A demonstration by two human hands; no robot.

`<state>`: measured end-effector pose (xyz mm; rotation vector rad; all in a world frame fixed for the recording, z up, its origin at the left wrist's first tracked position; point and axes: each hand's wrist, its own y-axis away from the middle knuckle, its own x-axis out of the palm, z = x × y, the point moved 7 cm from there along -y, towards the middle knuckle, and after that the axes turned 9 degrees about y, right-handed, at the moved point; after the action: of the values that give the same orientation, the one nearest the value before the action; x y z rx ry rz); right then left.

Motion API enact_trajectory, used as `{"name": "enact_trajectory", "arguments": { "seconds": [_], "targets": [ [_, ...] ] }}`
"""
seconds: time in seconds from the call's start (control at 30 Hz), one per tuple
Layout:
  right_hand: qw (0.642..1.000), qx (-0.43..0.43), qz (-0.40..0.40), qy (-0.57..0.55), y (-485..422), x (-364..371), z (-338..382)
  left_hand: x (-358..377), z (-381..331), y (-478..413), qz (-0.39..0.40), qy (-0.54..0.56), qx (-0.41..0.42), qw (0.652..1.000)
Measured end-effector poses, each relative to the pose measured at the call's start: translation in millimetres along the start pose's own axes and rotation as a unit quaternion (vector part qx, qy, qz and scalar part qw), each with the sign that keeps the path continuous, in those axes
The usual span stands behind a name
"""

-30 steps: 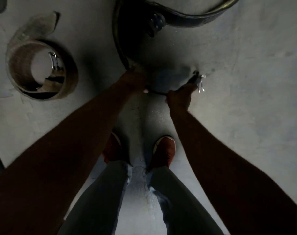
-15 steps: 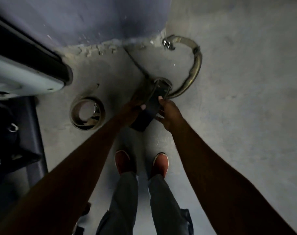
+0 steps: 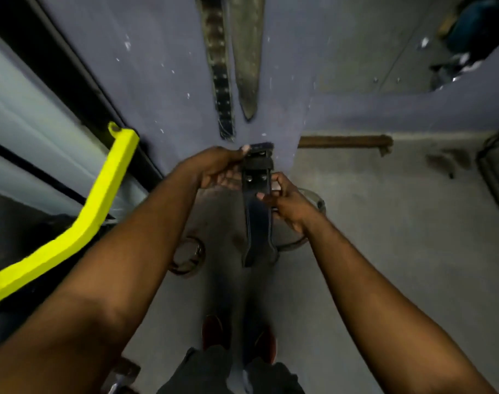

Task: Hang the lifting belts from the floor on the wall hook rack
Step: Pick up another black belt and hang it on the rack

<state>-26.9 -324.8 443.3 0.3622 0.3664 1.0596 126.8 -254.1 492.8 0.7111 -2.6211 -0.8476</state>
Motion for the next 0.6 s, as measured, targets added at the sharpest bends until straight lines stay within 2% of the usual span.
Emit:
{"name": "enact_trajectory", "arguments": {
  "seconds": [0.07,0.13,0.33,0.43,0.6],
  "targets": [
    [0.999,-0.035,0.025,0.034,20,-8,39,5,-30,31,0.023,0.017,0.001,1.0],
    [0.995,-0.06,0.047,0.071,34,-21,79,7,-57,51,0.009,0.015,0.027,0.999],
    [0.983,-0.109,0.099,0.109,67,-45,191,25,-145,110,-0.026,-0.014,0.191,0.981],
    [0.976,-0.171,0.045,0.124,86,-56,248,37,-193,149,-0.044,-0.036,0.286,0.957],
    [0.944,-0.297,-0.027,0.145,122,-60,335,52,-273,221,-0.061,-0.039,0.454,0.888]
  ]
}}
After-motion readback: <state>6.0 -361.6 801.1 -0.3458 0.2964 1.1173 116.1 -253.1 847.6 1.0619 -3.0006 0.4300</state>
